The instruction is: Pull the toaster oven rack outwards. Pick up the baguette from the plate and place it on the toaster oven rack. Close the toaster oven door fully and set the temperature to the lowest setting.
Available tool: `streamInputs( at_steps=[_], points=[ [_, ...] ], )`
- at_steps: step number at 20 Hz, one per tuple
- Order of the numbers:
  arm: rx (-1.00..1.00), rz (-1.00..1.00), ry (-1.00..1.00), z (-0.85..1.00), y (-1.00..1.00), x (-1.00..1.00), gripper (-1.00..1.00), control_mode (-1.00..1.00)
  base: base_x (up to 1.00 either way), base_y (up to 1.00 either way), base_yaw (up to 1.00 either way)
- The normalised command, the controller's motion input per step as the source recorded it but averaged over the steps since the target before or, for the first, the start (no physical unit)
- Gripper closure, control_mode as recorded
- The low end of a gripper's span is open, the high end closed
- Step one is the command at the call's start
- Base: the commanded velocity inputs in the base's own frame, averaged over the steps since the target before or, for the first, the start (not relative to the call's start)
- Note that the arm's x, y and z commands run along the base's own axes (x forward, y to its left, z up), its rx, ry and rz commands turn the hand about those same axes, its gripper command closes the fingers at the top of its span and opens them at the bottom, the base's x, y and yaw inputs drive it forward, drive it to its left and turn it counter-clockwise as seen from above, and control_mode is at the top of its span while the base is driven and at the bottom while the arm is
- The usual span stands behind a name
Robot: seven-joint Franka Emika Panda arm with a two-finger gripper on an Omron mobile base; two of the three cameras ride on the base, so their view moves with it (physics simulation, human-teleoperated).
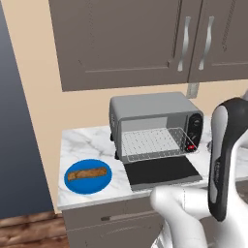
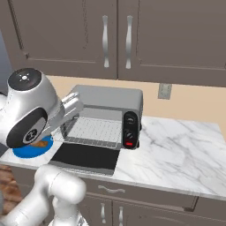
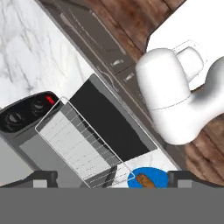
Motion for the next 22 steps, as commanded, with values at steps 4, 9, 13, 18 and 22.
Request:
streamInputs(
  at_steps=[4, 9, 13, 18, 22],
  points=[
    [0.0, 0.47, 0.04, -0.01, 0.57, 0.0, -1.0, -1.0, 0.0, 0.0, 0.0],
    [-0.03, 0.2, 0.03, 0.0, 0.75, 0.0, -1.0, -1.0, 0.0, 0.0, 0.0],
    [-0.05, 0.03, 0.0, -0.04, 0.75, 0.0, -1.0, -1.0, 0.0, 0.0, 0.0],
    [-0.04, 0.03, -0.04, -0.11, 0.71, 0.0, -1.0, -1.0, 0.0, 0.0, 0.0],
    [-0.05, 0.06, 0.0, -0.13, 0.49, 0.0, -1.0, -1.0, 0.0, 0.0, 0.0]
  ],
)
